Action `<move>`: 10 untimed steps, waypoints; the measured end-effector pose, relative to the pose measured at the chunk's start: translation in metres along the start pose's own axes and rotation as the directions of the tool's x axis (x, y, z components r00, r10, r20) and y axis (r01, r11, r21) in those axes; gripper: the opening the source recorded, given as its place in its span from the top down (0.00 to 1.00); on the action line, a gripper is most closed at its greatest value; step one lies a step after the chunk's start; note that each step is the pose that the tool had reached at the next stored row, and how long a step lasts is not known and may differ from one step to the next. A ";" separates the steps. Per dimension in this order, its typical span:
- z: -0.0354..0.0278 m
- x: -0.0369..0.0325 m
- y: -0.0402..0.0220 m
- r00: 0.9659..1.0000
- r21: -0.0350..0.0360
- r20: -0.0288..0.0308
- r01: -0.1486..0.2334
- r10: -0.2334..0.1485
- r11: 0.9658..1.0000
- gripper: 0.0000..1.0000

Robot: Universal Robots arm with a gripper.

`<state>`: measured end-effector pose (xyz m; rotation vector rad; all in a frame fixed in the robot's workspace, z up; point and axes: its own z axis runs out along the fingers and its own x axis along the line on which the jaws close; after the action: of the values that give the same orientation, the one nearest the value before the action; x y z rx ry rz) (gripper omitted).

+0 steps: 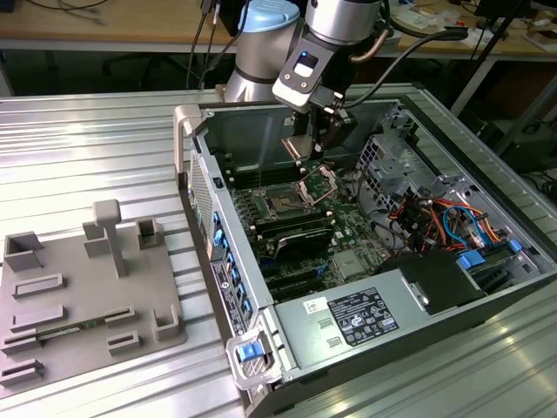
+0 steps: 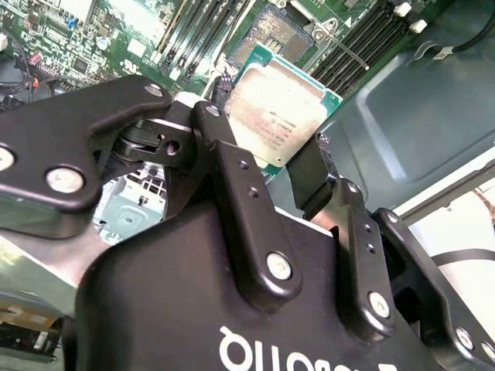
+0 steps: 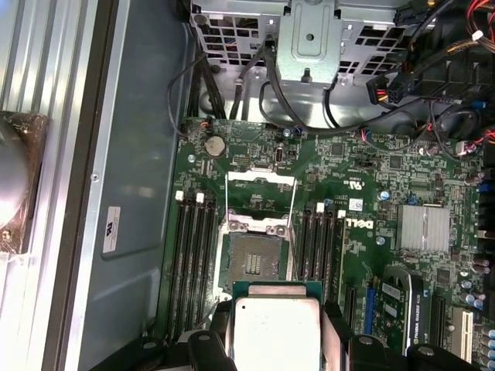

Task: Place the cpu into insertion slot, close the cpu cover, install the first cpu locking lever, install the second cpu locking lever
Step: 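Place the cpu into insertion slot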

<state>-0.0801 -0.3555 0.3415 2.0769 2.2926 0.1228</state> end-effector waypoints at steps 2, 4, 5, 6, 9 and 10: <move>0.0002 0.0000 0.0000 1.000 0.000 0.000 -0.004 0.004 1.000 0.45; 0.0002 0.0000 0.0000 1.000 0.000 0.000 -0.004 0.004 1.000 0.45; 0.0002 0.0000 0.0000 1.000 0.000 0.000 -0.004 0.004 1.000 0.45; 0.0002 0.0000 0.0000 1.000 0.000 0.000 -0.004 0.004 1.000 0.45; 0.0002 0.0000 0.0000 1.000 0.000 0.000 -0.005 0.005 1.000 0.45; 0.0002 0.0000 0.0000 1.000 0.000 0.000 -0.005 0.005 1.000 0.45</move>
<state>-0.0800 -0.3555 0.3413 2.0821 2.2876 0.1226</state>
